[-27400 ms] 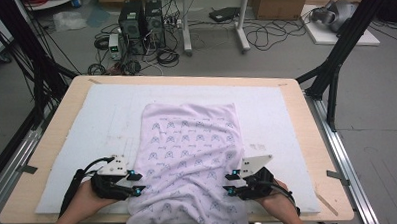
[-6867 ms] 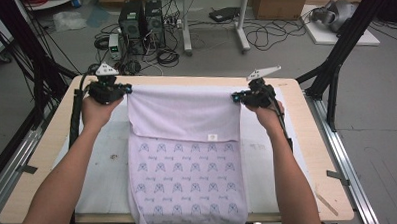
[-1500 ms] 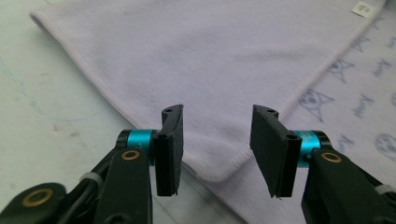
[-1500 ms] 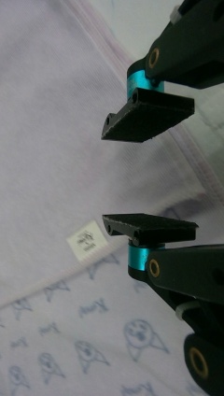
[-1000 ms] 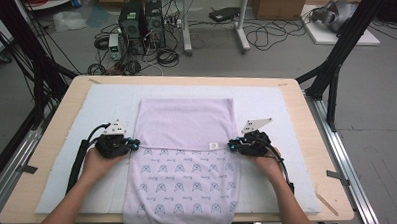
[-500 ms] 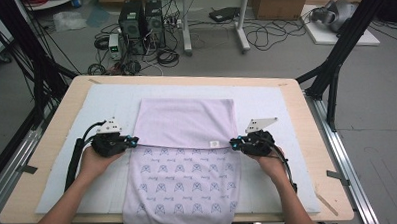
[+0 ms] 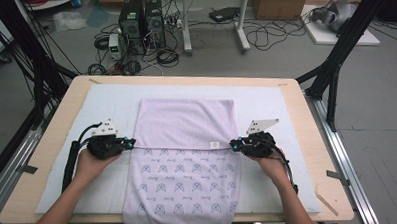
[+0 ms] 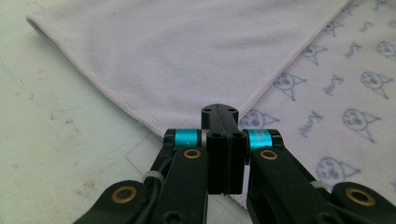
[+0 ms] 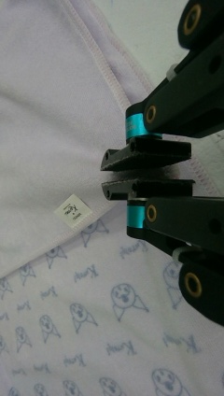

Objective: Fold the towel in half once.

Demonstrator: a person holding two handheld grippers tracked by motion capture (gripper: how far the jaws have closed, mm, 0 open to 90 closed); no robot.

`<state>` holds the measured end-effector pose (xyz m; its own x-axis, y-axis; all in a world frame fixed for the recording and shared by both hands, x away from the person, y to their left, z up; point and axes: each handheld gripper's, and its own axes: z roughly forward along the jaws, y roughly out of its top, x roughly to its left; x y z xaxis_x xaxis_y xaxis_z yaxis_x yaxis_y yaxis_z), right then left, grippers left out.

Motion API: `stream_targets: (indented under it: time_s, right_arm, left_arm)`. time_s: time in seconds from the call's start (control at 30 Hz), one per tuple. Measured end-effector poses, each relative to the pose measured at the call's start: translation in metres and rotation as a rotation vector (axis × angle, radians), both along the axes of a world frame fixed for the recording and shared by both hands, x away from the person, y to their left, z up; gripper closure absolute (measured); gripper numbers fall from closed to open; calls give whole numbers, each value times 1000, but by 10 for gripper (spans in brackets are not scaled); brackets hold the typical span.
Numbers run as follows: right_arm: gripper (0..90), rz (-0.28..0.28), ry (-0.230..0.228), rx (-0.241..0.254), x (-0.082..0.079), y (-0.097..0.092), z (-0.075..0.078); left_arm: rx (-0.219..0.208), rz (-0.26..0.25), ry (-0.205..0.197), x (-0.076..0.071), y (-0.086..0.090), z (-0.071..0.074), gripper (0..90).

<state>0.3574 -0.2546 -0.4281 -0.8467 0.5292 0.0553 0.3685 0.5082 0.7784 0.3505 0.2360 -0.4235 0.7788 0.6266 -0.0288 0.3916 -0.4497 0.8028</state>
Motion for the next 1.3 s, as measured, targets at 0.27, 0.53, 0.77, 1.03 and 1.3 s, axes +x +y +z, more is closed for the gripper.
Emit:
stream_targets:
  time_s: [0.27,0.53,0.77,1.03,1.3]
  right_arm:
    - [828,-8,38,-28,6,3,-13]
    - [824,-5,25,-29,7,4,-12]
    - [824,-10,2,4,3,-1,-4]
    - [826,32,-37,52,-25,-5,25]
    - [809,110,10,102,-98,-15,33]
  left_arm:
    - [62,22,40,17,-17,-17,527]
    - [74,44,30,22,-18,-13,849]
    - [12,48,1,17,-13,9,858]
    - [-29,0,-30,-24,-4,35,858]
    - [-22,-131,-23,-111,0,32,814]
